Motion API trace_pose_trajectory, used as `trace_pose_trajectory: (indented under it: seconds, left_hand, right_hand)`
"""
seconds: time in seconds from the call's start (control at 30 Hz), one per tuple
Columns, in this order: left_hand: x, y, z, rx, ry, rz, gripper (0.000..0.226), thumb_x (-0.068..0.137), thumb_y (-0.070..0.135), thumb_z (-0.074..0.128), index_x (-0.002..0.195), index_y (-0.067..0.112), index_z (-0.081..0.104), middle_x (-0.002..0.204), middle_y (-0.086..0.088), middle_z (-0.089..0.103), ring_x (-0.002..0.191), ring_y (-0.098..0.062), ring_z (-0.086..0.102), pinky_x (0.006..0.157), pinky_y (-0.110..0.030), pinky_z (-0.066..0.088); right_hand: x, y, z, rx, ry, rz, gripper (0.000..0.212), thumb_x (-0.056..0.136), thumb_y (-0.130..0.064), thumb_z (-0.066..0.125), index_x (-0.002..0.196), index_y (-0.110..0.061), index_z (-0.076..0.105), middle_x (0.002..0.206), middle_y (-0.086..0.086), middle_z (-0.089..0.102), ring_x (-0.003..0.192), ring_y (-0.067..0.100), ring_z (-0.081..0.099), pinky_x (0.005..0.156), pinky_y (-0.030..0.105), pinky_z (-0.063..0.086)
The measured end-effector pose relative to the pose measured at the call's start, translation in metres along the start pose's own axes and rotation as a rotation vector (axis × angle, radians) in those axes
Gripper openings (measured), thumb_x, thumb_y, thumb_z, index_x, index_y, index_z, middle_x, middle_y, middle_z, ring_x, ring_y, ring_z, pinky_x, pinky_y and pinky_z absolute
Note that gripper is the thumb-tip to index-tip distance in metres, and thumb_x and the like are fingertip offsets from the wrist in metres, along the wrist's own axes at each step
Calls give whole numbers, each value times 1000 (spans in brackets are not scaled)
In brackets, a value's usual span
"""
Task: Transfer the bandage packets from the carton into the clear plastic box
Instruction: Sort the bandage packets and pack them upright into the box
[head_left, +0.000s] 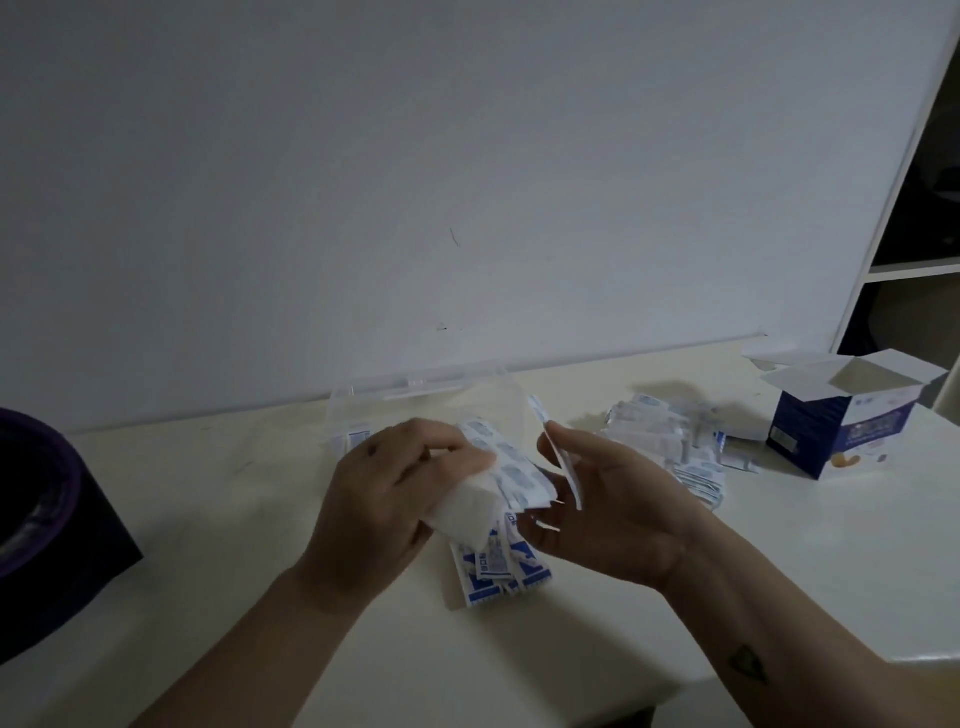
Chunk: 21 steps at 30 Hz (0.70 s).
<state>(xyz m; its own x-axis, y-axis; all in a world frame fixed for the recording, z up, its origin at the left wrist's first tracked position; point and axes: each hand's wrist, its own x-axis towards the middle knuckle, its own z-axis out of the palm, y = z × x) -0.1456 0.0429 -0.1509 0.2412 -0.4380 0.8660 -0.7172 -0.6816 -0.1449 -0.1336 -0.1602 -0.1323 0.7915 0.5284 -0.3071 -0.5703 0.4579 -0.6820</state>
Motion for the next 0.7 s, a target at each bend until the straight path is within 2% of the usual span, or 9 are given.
trace_pose_trajectory:
  seconds: [0.1, 0.23, 0.3, 0.37, 0.57, 0.7]
  left_hand:
    - [-4, -4, -4, 132, -32, 122, 24, 91, 29, 58, 109, 15, 54, 104, -1, 50, 88, -15, 54, 77, -23, 46]
    - [-5, -4, -2, 154, -27, 168, 21, 91, 24, 58, 110, 15, 55, 105, -1, 50, 87, -16, 53, 74, -28, 46]
    - [-5, -3, -1, 161, -20, 186, 20, 91, 20, 58, 110, 15, 56, 104, -1, 50, 86, -16, 53, 74, -30, 45]
    - [-5, -3, -1, 169, -24, 195, 23, 88, 17, 61, 110, 15, 56, 103, -1, 49, 85, -17, 52, 73, -30, 45]
    - [-8, -4, 1, 133, -12, 184, 29, 82, 17, 71, 106, 15, 55, 102, 2, 53, 80, -17, 54, 69, -31, 47]
    - [-10, -6, -1, 78, -13, 119, 28, 79, 17, 71, 101, 16, 54, 101, 2, 53, 84, -16, 56, 76, -28, 49]
  right_hand:
    - [-1, 3, 6, -22, -47, 30, 13, 71, -21, 66, 78, -13, 59, 108, 12, 63, 98, 30, 57, 90, 38, 43]
    - [-2, 9, 15, -120, -73, 36, 27, 77, -22, 59, 98, -7, 64, 91, 11, 68, 78, 23, 64, 76, 34, 48]
    - [-1, 12, 17, -157, -77, 11, 32, 85, -18, 54, 113, -2, 60, 94, 13, 67, 80, 23, 64, 74, 33, 50]
    - [2, 16, 18, -174, -68, -38, 33, 90, -11, 51, 119, 4, 56, 98, 16, 65, 81, 25, 63, 73, 34, 51]
    - [0, 18, 18, -171, -133, -92, 25, 93, -5, 47, 113, 6, 59, 92, 16, 69, 76, 22, 67, 68, 30, 57]
    - [-1, 14, 15, -182, -95, -141, 22, 91, -6, 49, 106, 3, 62, 87, 14, 71, 72, 22, 69, 64, 30, 58]
